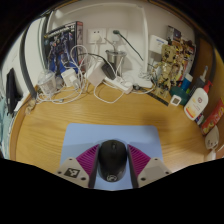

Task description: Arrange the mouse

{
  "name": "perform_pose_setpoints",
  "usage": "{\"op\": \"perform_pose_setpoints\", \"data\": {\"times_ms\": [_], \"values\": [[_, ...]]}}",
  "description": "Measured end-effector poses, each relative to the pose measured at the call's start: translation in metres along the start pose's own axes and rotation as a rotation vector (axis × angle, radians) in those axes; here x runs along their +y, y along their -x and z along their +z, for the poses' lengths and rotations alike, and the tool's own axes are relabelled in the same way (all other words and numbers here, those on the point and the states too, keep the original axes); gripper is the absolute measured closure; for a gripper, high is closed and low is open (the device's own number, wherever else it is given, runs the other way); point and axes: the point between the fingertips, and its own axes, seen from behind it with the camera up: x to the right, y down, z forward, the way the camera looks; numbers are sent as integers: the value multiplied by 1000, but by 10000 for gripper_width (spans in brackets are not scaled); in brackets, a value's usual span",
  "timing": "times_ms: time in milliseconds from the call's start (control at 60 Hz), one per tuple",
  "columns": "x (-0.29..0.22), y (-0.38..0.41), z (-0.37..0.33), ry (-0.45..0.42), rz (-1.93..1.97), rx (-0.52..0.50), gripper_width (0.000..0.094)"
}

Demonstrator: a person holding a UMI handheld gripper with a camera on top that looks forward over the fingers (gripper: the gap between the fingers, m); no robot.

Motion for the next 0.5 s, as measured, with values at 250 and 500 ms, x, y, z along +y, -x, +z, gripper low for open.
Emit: {"op": "perform_pose_setpoints", "data": {"times_ms": [250, 500], "values": [[15, -22, -46, 64, -105, 95, 81], [-8, -10, -165, -32, -13, 113, 80]]}}
